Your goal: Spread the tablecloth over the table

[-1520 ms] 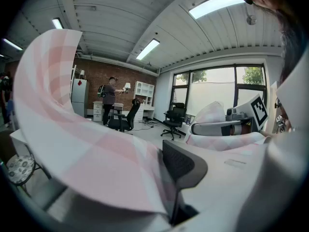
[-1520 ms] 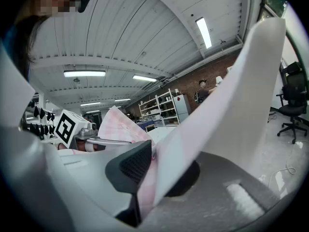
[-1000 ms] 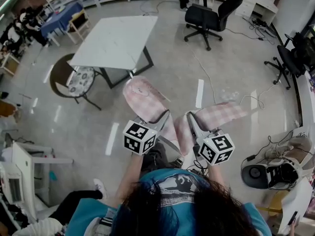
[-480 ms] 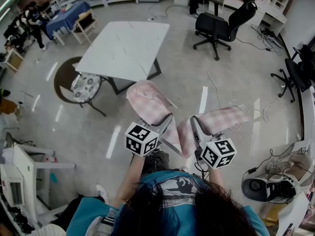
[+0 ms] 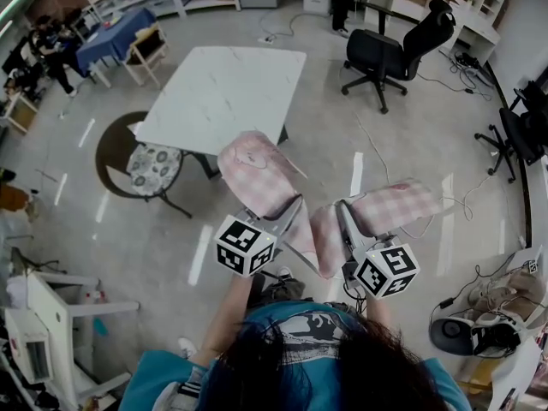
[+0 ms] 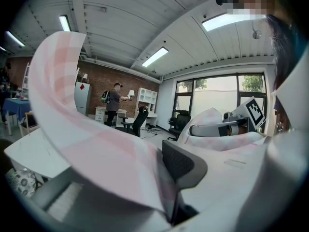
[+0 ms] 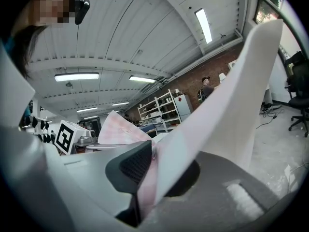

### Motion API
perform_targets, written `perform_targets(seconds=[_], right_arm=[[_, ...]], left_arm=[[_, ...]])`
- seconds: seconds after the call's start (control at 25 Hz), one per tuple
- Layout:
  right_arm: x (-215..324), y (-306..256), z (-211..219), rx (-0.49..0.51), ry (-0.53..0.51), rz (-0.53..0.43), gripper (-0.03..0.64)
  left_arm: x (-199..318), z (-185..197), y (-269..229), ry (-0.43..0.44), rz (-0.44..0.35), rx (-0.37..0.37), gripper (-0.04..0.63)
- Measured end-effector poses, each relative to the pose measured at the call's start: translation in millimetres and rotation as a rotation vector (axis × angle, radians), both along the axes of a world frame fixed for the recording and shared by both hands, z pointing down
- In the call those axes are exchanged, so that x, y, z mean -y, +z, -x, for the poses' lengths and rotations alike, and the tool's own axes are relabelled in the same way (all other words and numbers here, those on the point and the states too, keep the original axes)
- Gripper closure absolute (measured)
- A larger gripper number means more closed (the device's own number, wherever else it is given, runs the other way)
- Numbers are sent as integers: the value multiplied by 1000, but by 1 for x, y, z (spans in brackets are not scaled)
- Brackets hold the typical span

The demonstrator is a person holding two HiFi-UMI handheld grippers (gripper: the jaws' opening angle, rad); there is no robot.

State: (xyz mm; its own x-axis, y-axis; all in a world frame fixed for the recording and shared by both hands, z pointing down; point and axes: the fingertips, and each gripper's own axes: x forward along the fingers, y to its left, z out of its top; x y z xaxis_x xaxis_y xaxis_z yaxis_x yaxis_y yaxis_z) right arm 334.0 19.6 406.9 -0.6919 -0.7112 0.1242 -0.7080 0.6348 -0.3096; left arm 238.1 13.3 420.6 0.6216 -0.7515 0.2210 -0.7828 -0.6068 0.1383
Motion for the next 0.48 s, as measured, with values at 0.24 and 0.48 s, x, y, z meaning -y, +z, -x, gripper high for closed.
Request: perform_targets(seconds=[0.24,0.48], right_arm=[[9,6,30,5,26,19,575],[14,12,30,4,35,65,574]], left_arm=[[9,33,3,20,-7,-15,500],[18,32,9,43,0,-45,500]])
